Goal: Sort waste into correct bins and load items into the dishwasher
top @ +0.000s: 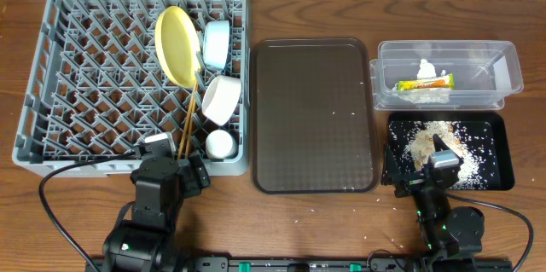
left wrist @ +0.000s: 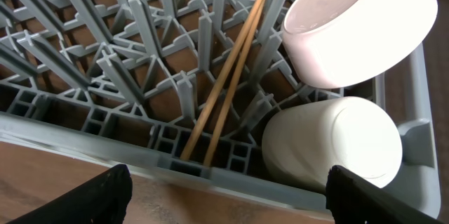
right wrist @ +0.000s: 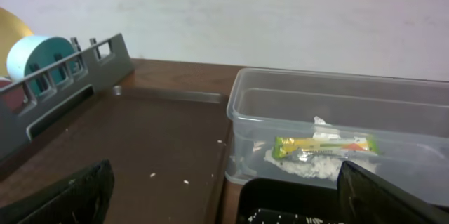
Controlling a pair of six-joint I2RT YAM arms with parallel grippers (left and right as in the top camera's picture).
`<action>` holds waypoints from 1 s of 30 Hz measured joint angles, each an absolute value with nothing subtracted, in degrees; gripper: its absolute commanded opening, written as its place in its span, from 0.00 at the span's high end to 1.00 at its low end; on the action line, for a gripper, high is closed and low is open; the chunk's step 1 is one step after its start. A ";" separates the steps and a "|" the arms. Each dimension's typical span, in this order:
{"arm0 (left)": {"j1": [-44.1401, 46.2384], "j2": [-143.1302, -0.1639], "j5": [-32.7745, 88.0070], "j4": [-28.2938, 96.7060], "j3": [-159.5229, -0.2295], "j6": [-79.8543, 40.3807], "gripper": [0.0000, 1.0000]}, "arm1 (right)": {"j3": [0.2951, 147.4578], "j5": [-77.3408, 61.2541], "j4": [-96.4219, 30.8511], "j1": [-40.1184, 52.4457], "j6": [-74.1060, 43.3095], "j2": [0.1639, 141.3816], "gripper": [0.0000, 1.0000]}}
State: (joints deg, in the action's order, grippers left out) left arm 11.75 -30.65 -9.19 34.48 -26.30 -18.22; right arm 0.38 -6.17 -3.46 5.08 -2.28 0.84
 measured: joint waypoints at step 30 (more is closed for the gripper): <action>11.75 -30.65 -9.39 37.65 -26.30 -18.22 0.11 | 0.38 -6.20 -3.46 5.08 -2.28 0.84 0.01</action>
State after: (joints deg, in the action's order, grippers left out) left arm 11.75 -30.65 -9.39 37.65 -26.30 -18.22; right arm 0.38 -6.20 -3.46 5.08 -2.28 0.84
